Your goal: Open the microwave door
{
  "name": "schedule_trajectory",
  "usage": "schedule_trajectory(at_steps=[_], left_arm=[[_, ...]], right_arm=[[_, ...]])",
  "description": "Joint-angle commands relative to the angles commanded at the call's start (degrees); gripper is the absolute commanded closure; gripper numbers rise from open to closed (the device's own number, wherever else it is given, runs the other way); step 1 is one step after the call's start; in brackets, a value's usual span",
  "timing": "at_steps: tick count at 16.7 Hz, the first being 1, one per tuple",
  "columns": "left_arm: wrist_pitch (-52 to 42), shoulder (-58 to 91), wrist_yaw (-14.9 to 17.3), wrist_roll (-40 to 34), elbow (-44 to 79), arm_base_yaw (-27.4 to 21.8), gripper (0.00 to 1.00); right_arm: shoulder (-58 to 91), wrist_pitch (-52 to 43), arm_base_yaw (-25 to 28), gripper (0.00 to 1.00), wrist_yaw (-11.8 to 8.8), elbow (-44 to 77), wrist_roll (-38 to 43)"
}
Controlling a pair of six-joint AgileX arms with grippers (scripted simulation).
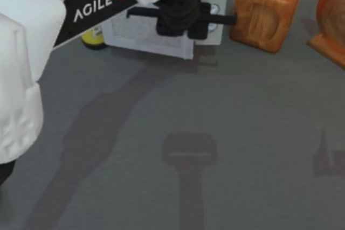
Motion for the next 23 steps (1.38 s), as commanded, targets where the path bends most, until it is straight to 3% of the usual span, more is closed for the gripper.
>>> schedule_trajectory(at_steps=[23], left_arm=[[1.8,-2.0,1.1,1.9,-3.3,0.2,1.00]], right_arm=[[0.0,0.0,0.0,0.00,0.0,0.0,0.0]])
